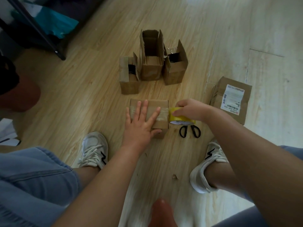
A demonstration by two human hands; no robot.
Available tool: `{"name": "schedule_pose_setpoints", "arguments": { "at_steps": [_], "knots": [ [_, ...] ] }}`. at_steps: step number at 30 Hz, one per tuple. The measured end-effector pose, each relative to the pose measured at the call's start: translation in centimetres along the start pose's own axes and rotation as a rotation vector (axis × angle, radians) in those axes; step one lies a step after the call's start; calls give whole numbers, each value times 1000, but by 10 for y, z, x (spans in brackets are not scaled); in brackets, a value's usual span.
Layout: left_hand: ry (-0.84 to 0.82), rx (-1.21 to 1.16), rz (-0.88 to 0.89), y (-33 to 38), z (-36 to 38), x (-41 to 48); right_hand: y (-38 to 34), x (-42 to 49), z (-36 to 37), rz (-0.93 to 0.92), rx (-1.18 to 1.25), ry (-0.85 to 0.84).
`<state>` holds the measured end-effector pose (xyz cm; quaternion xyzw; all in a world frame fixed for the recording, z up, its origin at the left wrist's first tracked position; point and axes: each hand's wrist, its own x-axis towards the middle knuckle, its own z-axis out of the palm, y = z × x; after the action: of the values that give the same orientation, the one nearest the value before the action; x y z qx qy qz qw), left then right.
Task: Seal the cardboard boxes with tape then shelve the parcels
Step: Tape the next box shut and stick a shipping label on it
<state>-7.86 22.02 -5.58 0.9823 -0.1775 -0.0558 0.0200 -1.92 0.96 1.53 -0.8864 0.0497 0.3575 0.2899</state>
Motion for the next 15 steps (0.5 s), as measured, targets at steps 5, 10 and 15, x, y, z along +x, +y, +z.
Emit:
{"name": "schedule_pose_setpoints", "arguments": {
  "at_steps": [5, 10, 15],
  "knots": [
    [-37, 25, -7, 4, -6, 0, 3, 6, 21, -3, -12, 104],
    [-95, 35, -79, 9, -12, -1, 0, 6, 21, 13, -76, 209],
    [-115, 11, -204, 1, -24, -10, -16, 5, 31, -56, -34, 378]
  ]
}}
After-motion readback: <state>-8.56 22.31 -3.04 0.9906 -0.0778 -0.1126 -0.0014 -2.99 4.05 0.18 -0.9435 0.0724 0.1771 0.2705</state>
